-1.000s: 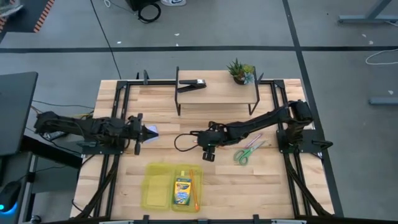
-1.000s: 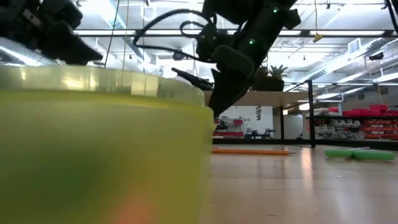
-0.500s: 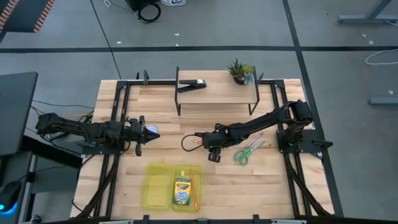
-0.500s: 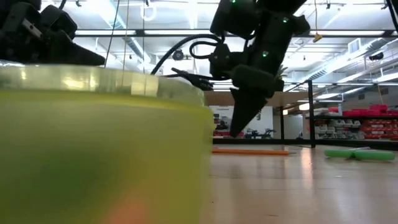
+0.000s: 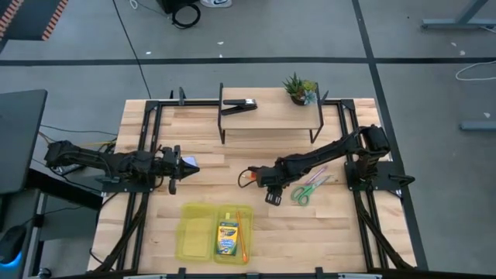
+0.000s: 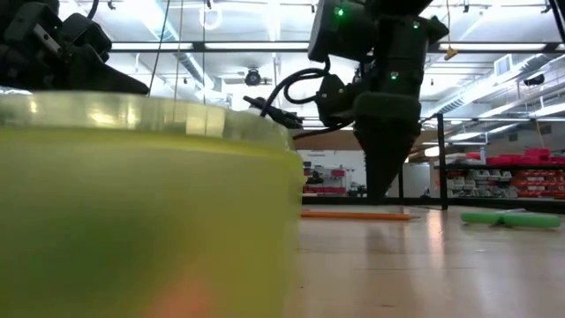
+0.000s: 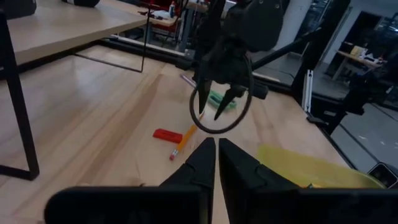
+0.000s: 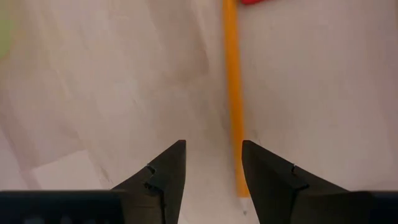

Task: Pack school essentials
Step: Put the orange pencil into the yellow supply box

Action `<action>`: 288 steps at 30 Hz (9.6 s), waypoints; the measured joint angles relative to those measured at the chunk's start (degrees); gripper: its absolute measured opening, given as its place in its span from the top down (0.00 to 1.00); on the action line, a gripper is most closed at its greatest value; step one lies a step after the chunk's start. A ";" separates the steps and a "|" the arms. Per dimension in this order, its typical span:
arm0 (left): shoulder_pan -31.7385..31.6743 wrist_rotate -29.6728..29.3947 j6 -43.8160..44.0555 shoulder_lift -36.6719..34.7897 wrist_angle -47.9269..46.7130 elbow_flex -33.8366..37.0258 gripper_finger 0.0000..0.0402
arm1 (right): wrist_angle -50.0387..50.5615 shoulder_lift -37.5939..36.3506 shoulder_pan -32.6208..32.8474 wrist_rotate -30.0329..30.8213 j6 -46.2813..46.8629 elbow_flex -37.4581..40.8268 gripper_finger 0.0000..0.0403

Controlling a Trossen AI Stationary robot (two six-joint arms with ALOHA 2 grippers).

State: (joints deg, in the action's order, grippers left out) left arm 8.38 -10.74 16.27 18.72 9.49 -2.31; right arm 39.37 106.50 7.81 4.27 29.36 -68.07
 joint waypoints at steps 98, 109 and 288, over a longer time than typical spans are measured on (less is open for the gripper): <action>-0.05 -1.07 -1.41 0.01 -0.89 -0.04 0.93 | 7.65 14.97 -6.18 -5.90 -18.48 -18.64 0.90; -0.06 -1.07 -1.40 0.01 -1.18 -0.03 0.92 | 10.98 15.21 -6.07 -4.96 -18.93 -21.10 0.90; -0.04 -1.07 -1.98 1.11 -0.39 -0.04 0.91 | -15.86 22.11 26.72 30.60 61.40 -28.68 0.87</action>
State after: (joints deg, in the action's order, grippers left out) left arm 8.34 -11.81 14.29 19.84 9.10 -2.35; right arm 23.51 128.61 34.53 34.87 90.76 -96.75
